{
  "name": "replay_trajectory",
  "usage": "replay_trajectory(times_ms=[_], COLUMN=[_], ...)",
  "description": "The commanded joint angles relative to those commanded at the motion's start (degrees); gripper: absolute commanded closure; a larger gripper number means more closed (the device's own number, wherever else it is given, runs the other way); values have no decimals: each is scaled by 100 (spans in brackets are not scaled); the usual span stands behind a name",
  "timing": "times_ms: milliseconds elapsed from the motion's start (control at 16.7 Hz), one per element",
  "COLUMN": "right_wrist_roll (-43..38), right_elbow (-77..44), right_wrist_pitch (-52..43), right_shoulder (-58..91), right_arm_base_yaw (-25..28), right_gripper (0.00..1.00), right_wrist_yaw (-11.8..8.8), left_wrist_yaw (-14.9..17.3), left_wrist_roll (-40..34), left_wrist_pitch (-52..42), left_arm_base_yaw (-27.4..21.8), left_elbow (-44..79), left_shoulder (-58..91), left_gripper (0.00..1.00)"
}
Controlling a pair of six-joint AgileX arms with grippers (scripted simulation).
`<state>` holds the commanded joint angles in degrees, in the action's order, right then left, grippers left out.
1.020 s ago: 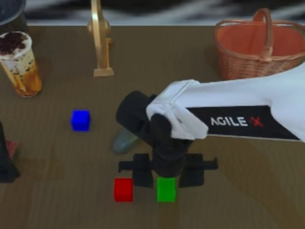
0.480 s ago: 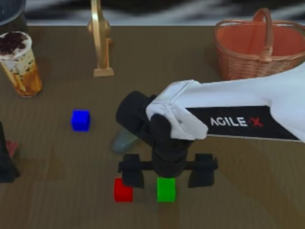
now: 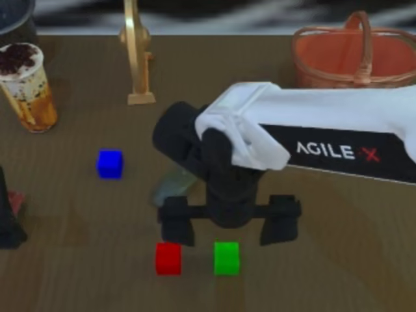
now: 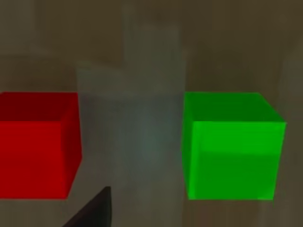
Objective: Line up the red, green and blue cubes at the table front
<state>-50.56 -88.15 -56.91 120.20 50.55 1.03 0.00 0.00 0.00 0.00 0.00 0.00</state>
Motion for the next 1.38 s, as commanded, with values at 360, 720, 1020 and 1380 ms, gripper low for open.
replay_trajectory(times_ms=[360,720,1020,1380], right_wrist_roll=[5,270,1117,2508], right_elbow=[-277,178,1652,4221], right_wrist_pitch=[-458,-156,689,2137], right_shoulder=[-237,-792,-2590,-5629], right_arm_base_yaw=[12,-280,-1060,-2380], right_gripper=[0,0,0,0], right_wrist_yaw=[27,138,349,445], left_wrist_yaw=[0,-16,-2,3], left_wrist_roll=[0,-72,-283,-594], left_wrist_pitch=[0,-349,-1428,-3223], left_arm_base_yaw=[0,-65,-326,-742], left_elbow=[0,545,2310,5054], left_shoulder=[0,557,2568,6395], left_gripper=[0,0,0,0])
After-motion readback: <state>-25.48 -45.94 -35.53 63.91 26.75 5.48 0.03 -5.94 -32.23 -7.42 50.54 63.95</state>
